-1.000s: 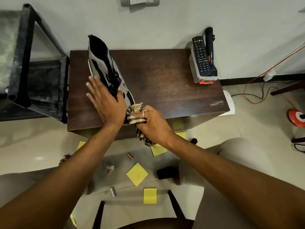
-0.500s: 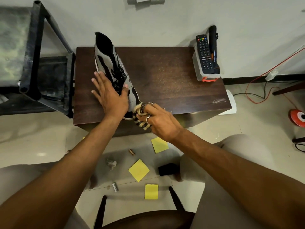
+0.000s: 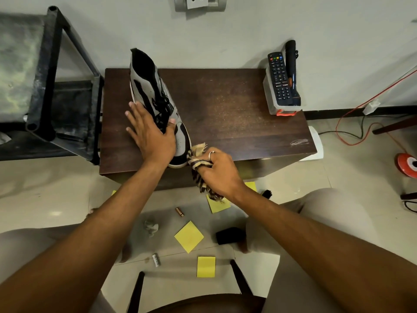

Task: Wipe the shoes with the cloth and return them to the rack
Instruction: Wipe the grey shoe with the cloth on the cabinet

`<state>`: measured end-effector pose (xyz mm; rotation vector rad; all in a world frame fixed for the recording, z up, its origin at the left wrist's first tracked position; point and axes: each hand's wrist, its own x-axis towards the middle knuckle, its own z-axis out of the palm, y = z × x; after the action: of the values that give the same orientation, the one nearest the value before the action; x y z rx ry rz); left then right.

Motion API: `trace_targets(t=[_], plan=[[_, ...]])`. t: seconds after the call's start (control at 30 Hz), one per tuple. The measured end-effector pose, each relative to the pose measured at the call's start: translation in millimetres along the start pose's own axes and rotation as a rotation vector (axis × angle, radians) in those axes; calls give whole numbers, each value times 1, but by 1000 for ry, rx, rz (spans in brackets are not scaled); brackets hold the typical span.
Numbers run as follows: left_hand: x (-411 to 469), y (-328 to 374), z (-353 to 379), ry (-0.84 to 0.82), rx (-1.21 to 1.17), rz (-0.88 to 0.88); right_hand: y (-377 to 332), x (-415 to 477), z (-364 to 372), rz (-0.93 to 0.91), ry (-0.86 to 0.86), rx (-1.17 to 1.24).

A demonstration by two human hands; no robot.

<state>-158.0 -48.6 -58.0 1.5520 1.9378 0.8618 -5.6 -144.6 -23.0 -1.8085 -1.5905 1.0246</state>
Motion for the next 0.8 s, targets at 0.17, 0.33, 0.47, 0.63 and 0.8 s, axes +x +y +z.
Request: trace_targets(t=[0.17, 0.33, 0.47, 0.63, 0.8], plan=[[-1, 3, 1, 23, -7, -5, -16, 29, -9, 56, 142, 114], [2, 0, -3, -45, 74, 5, -22, 40, 6, -17, 15, 35], [0, 1, -4, -60, 102, 39, -21, 30, -11, 48, -116, 36], [-5, -1, 0, 10, 139, 119, -22, 61, -6, 23, 116, 137], [-10, -1, 1, 59, 129, 161, -21, 60, 4, -54, -2, 99]])
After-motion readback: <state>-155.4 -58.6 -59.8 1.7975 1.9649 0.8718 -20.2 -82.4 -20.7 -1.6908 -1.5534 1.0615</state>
